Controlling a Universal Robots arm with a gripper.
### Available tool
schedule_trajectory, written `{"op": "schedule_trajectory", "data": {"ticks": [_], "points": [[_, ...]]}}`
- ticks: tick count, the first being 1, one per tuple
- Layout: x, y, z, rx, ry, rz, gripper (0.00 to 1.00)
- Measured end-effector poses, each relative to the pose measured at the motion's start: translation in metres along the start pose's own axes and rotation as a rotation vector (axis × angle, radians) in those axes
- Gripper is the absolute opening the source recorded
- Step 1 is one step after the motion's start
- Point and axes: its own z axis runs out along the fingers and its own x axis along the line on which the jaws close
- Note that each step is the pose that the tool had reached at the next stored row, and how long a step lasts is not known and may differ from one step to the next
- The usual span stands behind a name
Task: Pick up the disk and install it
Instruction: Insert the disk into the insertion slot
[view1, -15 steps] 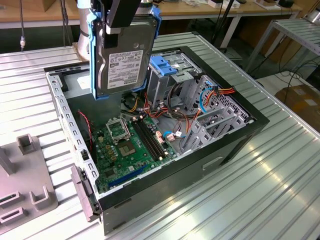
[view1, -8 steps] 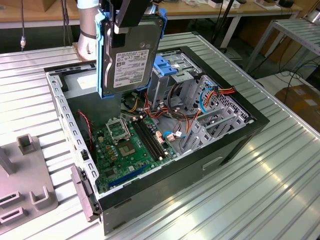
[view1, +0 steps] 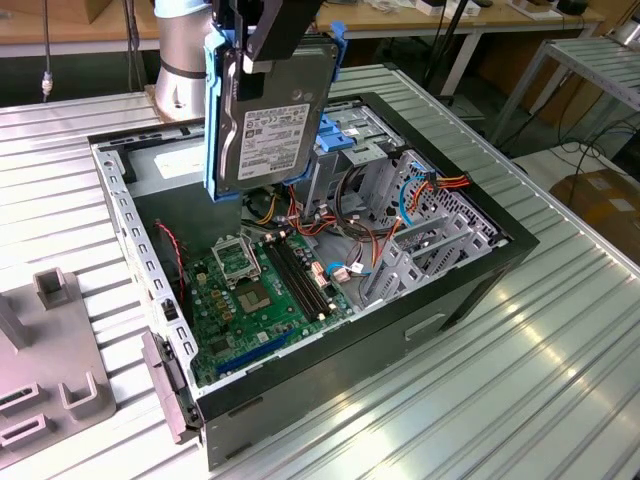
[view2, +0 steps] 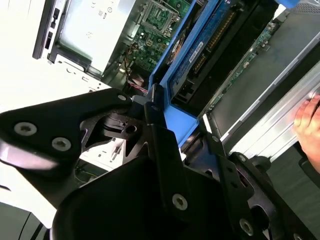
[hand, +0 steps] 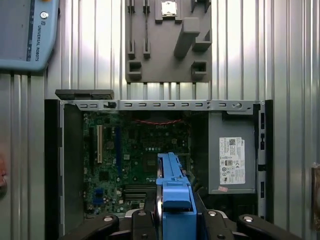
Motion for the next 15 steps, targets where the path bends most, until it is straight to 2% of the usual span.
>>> {"op": "schedule_trajectory", "data": {"ticks": [2, 7, 8, 10, 11, 12, 15], "points": [[0.0050, -0.0002, 0.0001, 0.0000, 0.0000, 0.000, 0.37], [0.0120, -0.0007, 0.0008, 0.0017, 0.0000, 0.000, 0.37], [0.0138, -0.0013, 0.0016, 0.0071, 0.0002, 0.000, 0.37], [0.0143, -0.0015, 0.0019, 0.0261, -0.0001, -0.001, 0.37], [0.0147, -0.0019, 0.0022, 0.0400, -0.0002, -0.001, 0.37], [0.0147, -0.0021, 0.0025, 0.0501, -0.0001, -0.001, 0.37], [0.0147, -0.0020, 0.0025, 0.0503, -0.0002, -0.001, 0.37]]}}
